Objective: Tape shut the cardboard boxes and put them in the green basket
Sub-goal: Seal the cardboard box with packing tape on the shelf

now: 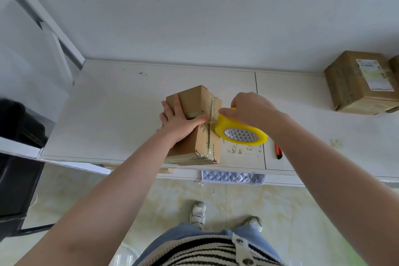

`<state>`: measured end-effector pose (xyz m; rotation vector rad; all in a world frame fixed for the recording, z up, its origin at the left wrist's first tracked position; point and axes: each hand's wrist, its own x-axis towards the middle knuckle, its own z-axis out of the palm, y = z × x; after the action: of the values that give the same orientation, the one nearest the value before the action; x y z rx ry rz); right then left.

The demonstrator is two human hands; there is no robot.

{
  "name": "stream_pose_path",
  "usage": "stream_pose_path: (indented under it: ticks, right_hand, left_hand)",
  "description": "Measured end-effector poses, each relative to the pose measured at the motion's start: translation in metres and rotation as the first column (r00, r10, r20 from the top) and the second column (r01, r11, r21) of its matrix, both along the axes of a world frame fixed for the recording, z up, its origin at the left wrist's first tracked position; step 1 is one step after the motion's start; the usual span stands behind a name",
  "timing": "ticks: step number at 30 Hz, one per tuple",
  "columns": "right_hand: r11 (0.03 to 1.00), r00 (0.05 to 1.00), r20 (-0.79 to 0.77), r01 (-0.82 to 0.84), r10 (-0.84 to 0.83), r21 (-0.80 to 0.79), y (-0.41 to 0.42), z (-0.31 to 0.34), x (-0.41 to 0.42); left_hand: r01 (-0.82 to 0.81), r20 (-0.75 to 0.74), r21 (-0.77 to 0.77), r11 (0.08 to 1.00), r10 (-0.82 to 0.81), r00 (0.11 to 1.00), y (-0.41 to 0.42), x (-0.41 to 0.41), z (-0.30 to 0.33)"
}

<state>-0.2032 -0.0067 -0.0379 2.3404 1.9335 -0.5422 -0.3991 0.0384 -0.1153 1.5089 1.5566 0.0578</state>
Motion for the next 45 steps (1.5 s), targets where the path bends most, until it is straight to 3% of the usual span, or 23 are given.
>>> stream_pose_path:
  ticks: [2, 5, 9, 12, 14, 17, 21, 23, 25, 29, 35, 39, 45]
  right_hand:
    - [0.999, 0.999, 0.03, -0.027, 0.026, 0.029, 0.002, 0.003, -0.006]
    - [0.992, 0.991, 0.113, -0.081, 0.07, 0.096, 0.004, 0.021, -0.007]
    - [0.991, 0.981, 0.177, -0.092, 0.075, 0.092, 0.008, 0.043, -0.007]
    - [0.997, 0.993, 0.101, -0.062, 0.057, 0.055, 0.014, 0.047, -0.015]
    - [0.997, 0.996, -0.052, -0.074, 0.075, 0.021, 0.017, 0.052, -0.016]
    - [0.992, 0.973, -0.193, -0.115, 0.123, 0.05, 0.015, 0.056, -0.017]
    - [0.981, 0.99, 0.023, -0.138, 0.136, 0.138, 0.005, 0.052, -0.013]
    - [0.979, 0.976, 0.165, -0.161, 0.14, 0.123, 0.004, 0.051, 0.003]
    - [0.991, 0.972, 0.207, -0.122, 0.108, 0.06, 0.004, 0.044, 0.019]
    - [0.999, 0.994, 0.105, 0.014, -0.009, -0.043, -0.003, 0.007, 0.034]
    - [0.981, 0.982, -0.113, 0.139, -0.154, -0.134, -0.008, -0.035, 0.035]
    - [0.98, 0.979, -0.122, 0.144, -0.162, -0.139, -0.006, -0.039, 0.033]
    - [0.976, 0.981, -0.118, 0.131, -0.152, -0.172, -0.006, -0.039, 0.033]
  left_hand:
    - [-0.05, 0.047, 0.032, 0.998, 0.048, 0.998, -0.001, -0.001, 0.002]
    - [-0.101, 0.263, -0.029, 0.994, 0.105, 0.959, -0.002, 0.003, 0.004]
    - [-0.123, 0.574, -0.262, 0.957, 0.258, 0.777, -0.02, 0.018, -0.008]
    - [-0.111, 0.677, -0.344, 0.933, 0.328, 0.659, -0.023, 0.014, -0.018]
    - [-0.106, 0.678, -0.348, 0.931, 0.328, 0.658, -0.017, 0.002, -0.021]
    - [-0.103, 0.611, -0.294, 0.95, 0.27, 0.744, -0.011, -0.015, -0.022]
    - [-0.064, 0.593, -0.192, 0.979, 0.167, 0.788, -0.011, -0.02, -0.013]
    - [-0.038, 0.588, -0.156, 0.987, 0.123, 0.799, -0.011, -0.021, -0.01]
    - [-0.024, 0.575, -0.14, 0.99, 0.101, 0.812, -0.011, -0.021, -0.01]
    - [-0.005, 0.579, -0.146, 0.989, 0.089, 0.811, -0.01, -0.02, -0.007]
    - [-0.018, 0.574, -0.276, 0.961, 0.18, 0.799, -0.011, -0.013, -0.003]
    - [-0.059, 0.487, -0.212, 0.975, 0.158, 0.859, -0.018, 0.005, 0.001]
    - [-0.123, 0.48, -0.225, 0.967, 0.22, 0.849, -0.015, 0.014, 0.003]
